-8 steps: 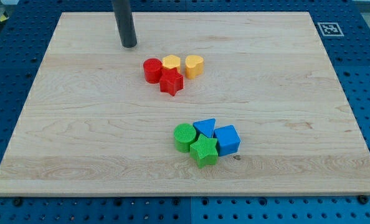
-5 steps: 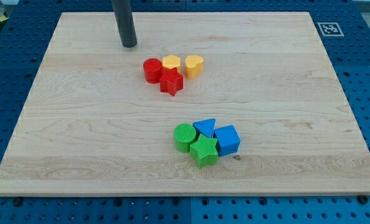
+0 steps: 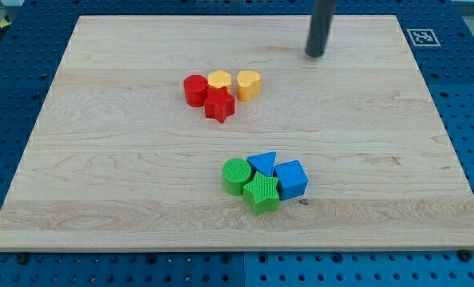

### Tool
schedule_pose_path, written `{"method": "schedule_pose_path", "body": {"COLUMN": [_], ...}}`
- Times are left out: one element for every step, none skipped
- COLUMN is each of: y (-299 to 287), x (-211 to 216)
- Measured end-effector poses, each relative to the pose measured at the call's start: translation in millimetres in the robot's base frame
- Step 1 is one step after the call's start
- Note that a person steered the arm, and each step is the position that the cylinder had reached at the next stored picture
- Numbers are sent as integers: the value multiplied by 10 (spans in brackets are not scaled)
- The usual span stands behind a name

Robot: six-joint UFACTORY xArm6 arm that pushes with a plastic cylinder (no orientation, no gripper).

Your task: Move your arm towards the green circle

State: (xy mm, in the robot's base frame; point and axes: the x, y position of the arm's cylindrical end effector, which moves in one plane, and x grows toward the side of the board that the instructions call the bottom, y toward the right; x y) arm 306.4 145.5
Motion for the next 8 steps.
{"method": "schedule_pose_path", "body": {"y": [139,135,55,-262,-636,-1129,-1580,-1953], "x": [501,1216,1828,1822,1781,1781,1774,1885]}}
